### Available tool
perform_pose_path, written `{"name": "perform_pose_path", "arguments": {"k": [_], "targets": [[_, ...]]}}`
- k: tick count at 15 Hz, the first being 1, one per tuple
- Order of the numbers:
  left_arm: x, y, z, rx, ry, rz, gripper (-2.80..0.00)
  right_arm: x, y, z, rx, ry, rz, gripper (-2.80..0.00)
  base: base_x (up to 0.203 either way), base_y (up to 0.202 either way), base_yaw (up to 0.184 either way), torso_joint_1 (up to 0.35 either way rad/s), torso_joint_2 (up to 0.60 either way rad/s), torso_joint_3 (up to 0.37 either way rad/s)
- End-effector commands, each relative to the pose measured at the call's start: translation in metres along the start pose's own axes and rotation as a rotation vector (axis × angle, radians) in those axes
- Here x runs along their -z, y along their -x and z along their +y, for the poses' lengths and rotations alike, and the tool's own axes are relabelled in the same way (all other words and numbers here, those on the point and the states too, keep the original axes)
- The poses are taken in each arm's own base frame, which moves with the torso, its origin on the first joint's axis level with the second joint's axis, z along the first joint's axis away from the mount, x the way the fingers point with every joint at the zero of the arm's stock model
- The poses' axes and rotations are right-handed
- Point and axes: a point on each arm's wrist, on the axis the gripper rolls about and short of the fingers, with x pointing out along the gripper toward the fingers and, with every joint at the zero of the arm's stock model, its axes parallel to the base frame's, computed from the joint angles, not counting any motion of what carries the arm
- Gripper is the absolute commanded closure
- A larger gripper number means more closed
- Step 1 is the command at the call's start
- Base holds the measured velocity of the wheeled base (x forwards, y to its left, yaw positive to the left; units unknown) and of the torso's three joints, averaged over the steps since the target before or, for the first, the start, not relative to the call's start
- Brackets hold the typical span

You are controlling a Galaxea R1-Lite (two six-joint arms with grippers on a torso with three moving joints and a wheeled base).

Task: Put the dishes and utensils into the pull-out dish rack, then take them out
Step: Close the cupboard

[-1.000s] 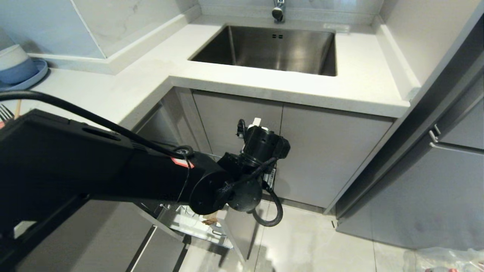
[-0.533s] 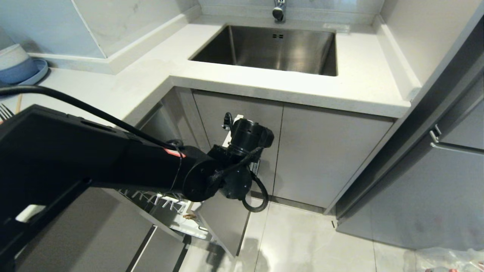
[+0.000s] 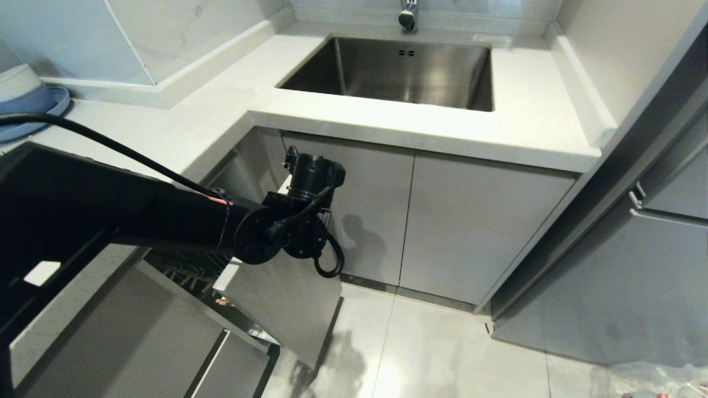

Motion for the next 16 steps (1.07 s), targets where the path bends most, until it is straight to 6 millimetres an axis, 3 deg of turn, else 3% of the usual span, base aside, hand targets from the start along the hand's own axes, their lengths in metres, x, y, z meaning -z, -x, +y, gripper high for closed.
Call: {"name": "perform_pose_path", "arguments": {"k": [1, 5, 10, 13, 16], "targets": [[-0.002, -0.009, 0.013, -0.042, -0.001, 0.009, 0.0, 0.0, 0.0, 0.0, 0.0, 0.001, 0.0, 0.0, 0.0, 0.0, 0.0, 0.0, 0.0, 0.0], [-0.006, -0.034, 0.044, -0.202, -0.016, 0.046, 0.0, 0.0, 0.0, 0.0, -0.001, 0.001, 0.001, 0.0, 0.0, 0.0, 0.0, 0.0, 0.0, 0.0], [-0.009, -0.029, 0.043, -0.188, -0.004, 0.029, 0.0, 0.0, 0.0, 0.0, -0.001, 0.0, 0.001, 0.0, 0.0, 0.0, 0.0, 0.0, 0.0, 0.0], [-0.026, -0.008, 0.058, -0.136, 0.067, -0.043, 0.0, 0.0, 0.0, 0.0, -0.001, 0.001, 0.001, 0.0, 0.0, 0.0, 0.0, 0.0, 0.0, 0.0], [-0.048, 0.035, 0.095, -0.012, 0.167, -0.169, 0.0, 0.0, 0.0, 0.0, 0.0, 0.001, 0.0, 0.0, 0.0, 0.0, 0.0, 0.0, 0.0, 0.0]]}}
